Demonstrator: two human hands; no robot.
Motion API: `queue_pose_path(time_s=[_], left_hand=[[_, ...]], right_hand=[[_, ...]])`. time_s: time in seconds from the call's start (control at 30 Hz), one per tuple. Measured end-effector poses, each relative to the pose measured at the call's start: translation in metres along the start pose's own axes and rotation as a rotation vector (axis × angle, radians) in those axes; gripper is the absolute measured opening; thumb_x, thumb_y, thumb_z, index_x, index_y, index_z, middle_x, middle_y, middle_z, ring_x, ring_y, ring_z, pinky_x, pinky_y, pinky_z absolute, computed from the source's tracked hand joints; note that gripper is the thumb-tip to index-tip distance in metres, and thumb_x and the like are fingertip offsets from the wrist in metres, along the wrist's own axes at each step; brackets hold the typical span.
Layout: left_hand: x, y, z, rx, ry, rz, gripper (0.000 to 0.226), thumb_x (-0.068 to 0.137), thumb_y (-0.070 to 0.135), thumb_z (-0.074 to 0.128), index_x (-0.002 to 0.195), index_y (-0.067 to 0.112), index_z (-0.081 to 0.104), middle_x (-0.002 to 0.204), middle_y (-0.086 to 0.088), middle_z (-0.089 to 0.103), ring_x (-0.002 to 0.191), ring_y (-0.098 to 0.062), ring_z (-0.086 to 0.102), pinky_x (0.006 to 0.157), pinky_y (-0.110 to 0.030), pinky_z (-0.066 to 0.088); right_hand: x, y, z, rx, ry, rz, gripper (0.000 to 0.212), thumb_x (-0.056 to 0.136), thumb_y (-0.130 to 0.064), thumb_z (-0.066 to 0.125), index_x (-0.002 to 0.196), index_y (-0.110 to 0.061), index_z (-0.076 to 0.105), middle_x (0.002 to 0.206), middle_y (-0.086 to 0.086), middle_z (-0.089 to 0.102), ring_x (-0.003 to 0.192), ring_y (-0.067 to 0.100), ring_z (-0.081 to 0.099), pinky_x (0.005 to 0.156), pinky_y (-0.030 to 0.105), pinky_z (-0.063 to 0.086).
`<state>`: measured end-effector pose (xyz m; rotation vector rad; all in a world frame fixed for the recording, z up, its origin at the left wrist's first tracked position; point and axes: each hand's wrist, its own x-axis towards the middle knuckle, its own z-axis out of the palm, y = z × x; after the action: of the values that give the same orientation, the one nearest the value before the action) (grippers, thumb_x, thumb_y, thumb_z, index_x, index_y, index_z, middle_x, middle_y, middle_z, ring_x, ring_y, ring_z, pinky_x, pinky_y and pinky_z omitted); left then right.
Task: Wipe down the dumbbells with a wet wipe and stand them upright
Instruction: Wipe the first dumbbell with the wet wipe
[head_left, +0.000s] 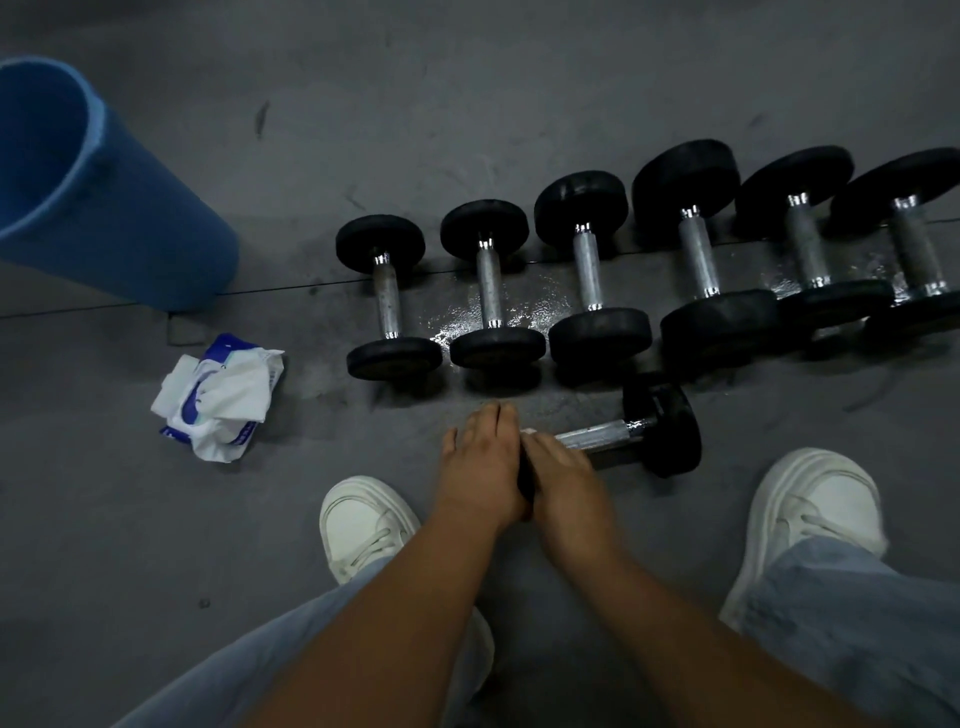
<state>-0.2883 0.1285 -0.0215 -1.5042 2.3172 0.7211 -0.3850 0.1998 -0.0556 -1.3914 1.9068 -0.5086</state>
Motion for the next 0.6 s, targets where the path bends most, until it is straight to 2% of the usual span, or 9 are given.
queue_pose_path(time_s=[0.07,0.13,0.23,0.27,0.33,0.4,0.47,0.53,0.6], left_hand=[[0.000,0.001,0.000,-0.002,-0.005,-0.003,0.099,0.076,0.040,0.070,0.154,0.017,0.013,0.159,-0.002,0.020,0.146,-0.018,0.022,0.118,-0.043,0.015],[0.000,0.001,-0.002,0.000,-0.019,-0.009,0.101,0.075,0.038,0.071,0.154,0.016,0.012,0.159,-0.003,0.018,0.147,-0.019,0.021,0.119,-0.043,0.014],[0.002,-0.001,-0.002,0.019,-0.049,0.001,0.104,0.074,0.037,0.072,0.155,0.015,0.010,0.161,-0.004,0.015,0.148,-0.021,0.019,0.119,-0.044,0.013],[0.000,-0.001,-0.002,0.014,-0.050,0.002,0.104,0.075,0.038,0.072,0.155,0.015,0.010,0.161,-0.005,0.015,0.148,-0.021,0.018,0.119,-0.044,0.013],[-0.002,0.001,-0.002,0.009,-0.032,-0.001,0.104,0.075,0.039,0.071,0.155,0.015,0.009,0.162,-0.004,0.014,0.148,-0.020,0.018,0.120,-0.043,0.014],[-0.003,0.001,-0.001,0.000,-0.031,-0.005,0.104,0.075,0.038,0.072,0.155,0.016,0.010,0.161,-0.003,0.014,0.148,-0.019,0.019,0.120,-0.043,0.014],[0.000,0.000,0.000,0.004,-0.026,-0.009,0.104,0.074,0.038,0.072,0.155,0.017,0.010,0.161,-0.003,0.016,0.148,-0.019,0.020,0.119,-0.042,0.014],[0.001,-0.001,0.000,0.009,-0.035,-0.009,0.105,0.074,0.040,0.072,0.155,0.017,0.010,0.161,-0.002,0.016,0.148,-0.018,0.019,0.119,-0.042,0.015],[0.000,0.000,0.000,-0.008,-0.039,-0.006,0.104,0.076,0.044,0.072,0.155,0.017,0.010,0.161,-0.002,0.016,0.148,-0.019,0.020,0.119,-0.043,0.015]], right_hand=[[-0.020,0.009,0.005,0.052,-0.091,-0.002,0.068,0.087,-0.014,0.039,0.152,-0.028,0.026,0.158,-0.017,0.017,0.135,0.018,0.041,0.108,0.036,0.039],[-0.011,0.017,0.004,0.022,-0.183,0.027,0.070,0.090,-0.019,0.042,0.153,-0.036,0.016,0.159,-0.021,0.005,0.137,0.019,0.040,0.109,0.036,0.037],[0.016,0.019,-0.004,0.053,-0.216,0.050,0.066,0.084,-0.048,0.031,0.149,-0.043,0.019,0.157,-0.022,0.019,0.137,0.014,0.040,0.112,0.035,0.035],[0.013,0.018,-0.004,0.124,-0.198,0.062,0.062,0.088,-0.047,0.032,0.149,-0.043,0.022,0.156,-0.022,0.021,0.138,0.007,0.036,0.114,0.032,0.032],[-0.005,0.015,-0.001,0.168,-0.159,0.073,0.058,0.096,-0.028,0.041,0.151,-0.037,0.025,0.155,-0.021,0.020,0.138,-0.003,0.026,0.116,0.021,0.023],[-0.014,0.010,0.000,0.107,-0.108,0.024,0.063,0.094,-0.018,0.044,0.151,-0.038,0.023,0.156,-0.018,0.023,0.138,0.001,0.031,0.113,0.021,0.026],[0.003,0.006,-0.007,0.109,-0.139,0.031,0.064,0.092,-0.028,0.043,0.148,-0.048,0.021,0.149,-0.010,0.042,0.132,0.014,0.046,0.108,0.028,0.037],[0.023,0.002,-0.019,-0.016,-0.221,0.112,0.062,0.092,-0.033,0.045,0.146,-0.051,0.020,0.130,0.002,0.060,0.116,0.025,0.059,0.095,0.032,0.045],[0.018,-0.002,-0.027,-0.018,-0.128,0.149,0.048,0.092,-0.025,0.050,0.138,-0.039,0.044,0.117,0.005,0.067,0.107,0.027,0.063,0.087,0.034,0.049]])
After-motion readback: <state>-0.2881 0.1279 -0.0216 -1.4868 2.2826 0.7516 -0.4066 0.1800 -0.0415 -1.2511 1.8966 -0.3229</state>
